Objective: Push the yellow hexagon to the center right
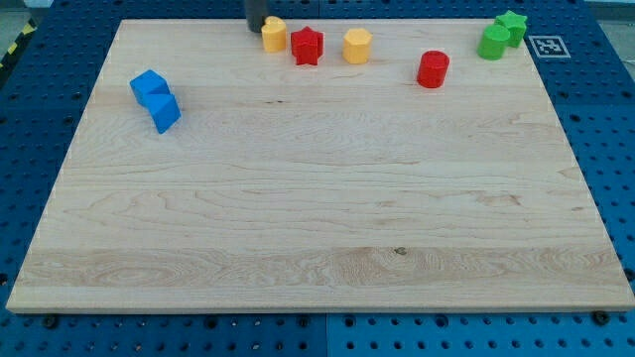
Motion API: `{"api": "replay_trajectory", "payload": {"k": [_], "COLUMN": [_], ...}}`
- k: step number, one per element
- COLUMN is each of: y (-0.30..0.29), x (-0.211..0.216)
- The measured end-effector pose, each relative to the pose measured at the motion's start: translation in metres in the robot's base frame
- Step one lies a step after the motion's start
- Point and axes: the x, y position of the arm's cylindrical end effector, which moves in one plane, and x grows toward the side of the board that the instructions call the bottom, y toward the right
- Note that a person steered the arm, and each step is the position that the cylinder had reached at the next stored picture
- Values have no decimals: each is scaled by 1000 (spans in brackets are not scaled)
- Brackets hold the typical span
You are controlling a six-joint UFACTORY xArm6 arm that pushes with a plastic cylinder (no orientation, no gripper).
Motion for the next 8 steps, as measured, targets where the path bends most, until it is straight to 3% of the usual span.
{"api": "replay_trajectory", "payload": {"k": [4, 6, 8], "y": [148, 170, 170], "x": [42, 67, 131]}}
